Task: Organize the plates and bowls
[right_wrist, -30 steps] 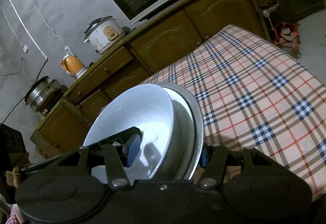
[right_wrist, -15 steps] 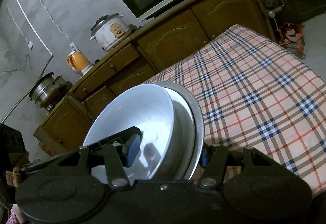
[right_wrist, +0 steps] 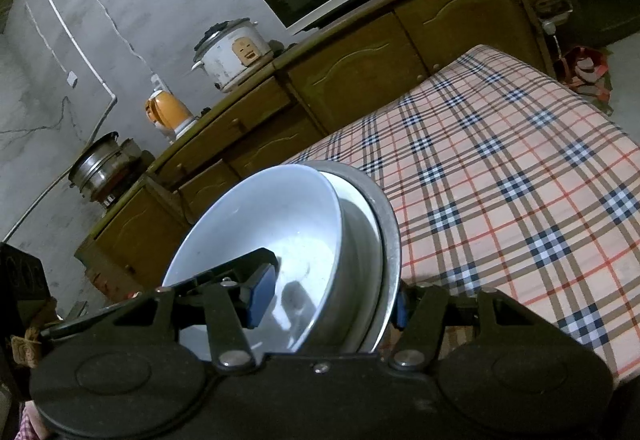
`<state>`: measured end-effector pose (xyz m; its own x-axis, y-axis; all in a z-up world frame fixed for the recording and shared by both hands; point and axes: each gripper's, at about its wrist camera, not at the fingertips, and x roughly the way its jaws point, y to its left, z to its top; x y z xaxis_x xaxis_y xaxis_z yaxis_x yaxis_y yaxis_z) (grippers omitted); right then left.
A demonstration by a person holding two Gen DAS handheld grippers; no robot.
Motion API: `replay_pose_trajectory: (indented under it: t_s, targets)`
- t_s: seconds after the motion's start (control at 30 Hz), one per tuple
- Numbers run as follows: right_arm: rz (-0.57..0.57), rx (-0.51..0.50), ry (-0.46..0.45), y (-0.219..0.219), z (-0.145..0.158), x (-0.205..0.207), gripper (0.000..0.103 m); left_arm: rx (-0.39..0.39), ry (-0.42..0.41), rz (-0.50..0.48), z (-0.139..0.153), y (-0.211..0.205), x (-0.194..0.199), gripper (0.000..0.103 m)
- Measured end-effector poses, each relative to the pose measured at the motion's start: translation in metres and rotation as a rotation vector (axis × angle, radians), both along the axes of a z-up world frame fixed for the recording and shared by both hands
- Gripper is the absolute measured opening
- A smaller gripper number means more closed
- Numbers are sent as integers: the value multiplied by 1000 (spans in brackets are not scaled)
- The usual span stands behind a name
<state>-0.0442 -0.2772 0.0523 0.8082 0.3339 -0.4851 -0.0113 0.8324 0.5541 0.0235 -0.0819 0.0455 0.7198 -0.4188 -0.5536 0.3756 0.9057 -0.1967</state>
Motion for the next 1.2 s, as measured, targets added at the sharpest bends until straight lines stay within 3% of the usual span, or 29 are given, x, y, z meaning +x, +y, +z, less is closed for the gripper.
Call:
replay_pose_trajectory:
  t_s: [1.2]
  targets:
    - [98, -8, -6, 35, 3, 14, 70, 8, -15, 101, 6, 29, -11, 63]
